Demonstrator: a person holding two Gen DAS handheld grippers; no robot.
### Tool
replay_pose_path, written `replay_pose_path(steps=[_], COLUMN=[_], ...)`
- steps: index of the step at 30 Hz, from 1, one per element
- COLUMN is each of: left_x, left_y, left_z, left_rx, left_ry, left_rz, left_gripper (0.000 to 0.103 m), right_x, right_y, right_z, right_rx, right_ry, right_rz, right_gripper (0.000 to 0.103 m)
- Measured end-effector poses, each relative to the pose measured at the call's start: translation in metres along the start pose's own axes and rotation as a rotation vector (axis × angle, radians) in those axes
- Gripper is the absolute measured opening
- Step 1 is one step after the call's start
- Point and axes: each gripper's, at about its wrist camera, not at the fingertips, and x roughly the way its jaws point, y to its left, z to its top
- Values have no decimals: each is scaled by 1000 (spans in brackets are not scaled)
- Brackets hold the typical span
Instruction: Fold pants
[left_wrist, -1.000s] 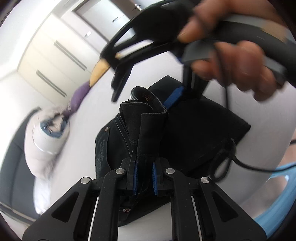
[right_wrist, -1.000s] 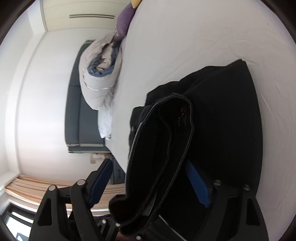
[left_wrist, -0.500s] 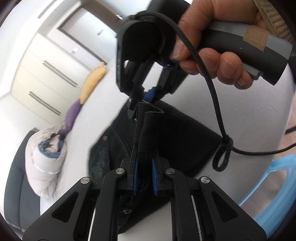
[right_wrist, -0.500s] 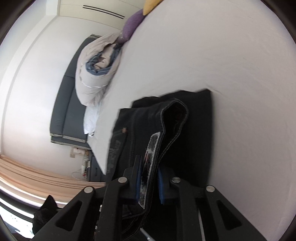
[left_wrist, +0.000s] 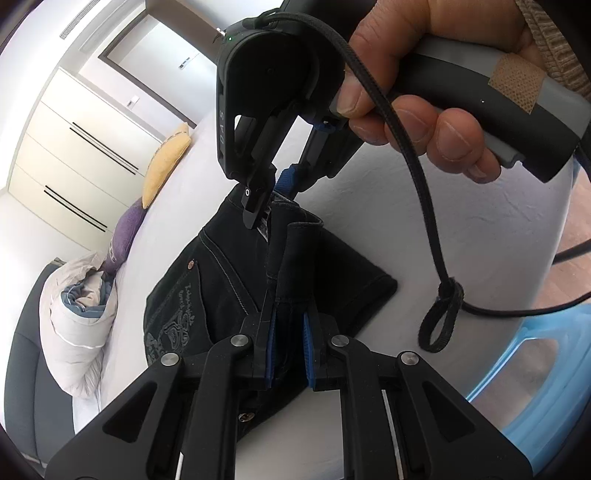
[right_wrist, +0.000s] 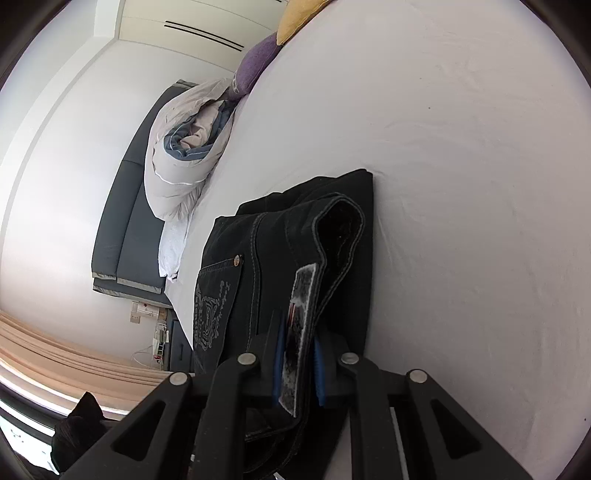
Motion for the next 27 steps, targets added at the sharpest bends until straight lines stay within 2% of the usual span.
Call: replay_pose_path(steps=[5,8,13,17,19,22,23,25,26,27], left_x=[-3,3,3,0,-3,-12,-17,-33,-44,-58], left_y=[-22,-38,-50,-66,-65,-53,-49,-41,-33,-19], left_z=[-6,-10,-13,-14,-13,-15,-16,-21,-24,-29], left_rx=[14,76,98,146,137,73,54,19,-16,-74], left_ry=[13,5,-9,-5,2,7,8,-2,-30,-72], left_rz=[2,51,89,161,154,105,94,95,106,112], left_gripper=[11,11,10,13,14,17,24,65,98,103], right_x=[8,13,13,13,12,13,13,13,12,9], right_y=[-13,-30,-32,-35,-35,-32,-32,-30,-30,-27], right_z=[2,2,3,4,5,6,6,6,6,6], right_rx=[19,67,71,84,83,78,79,83,87,88], right_ry=[20,27,37,52,59,65,67,70,70,68], right_rz=[-5,29,36,57,54,42,42,43,45,41], right_gripper=[15,12,12,12,13,13,13,16,21,24])
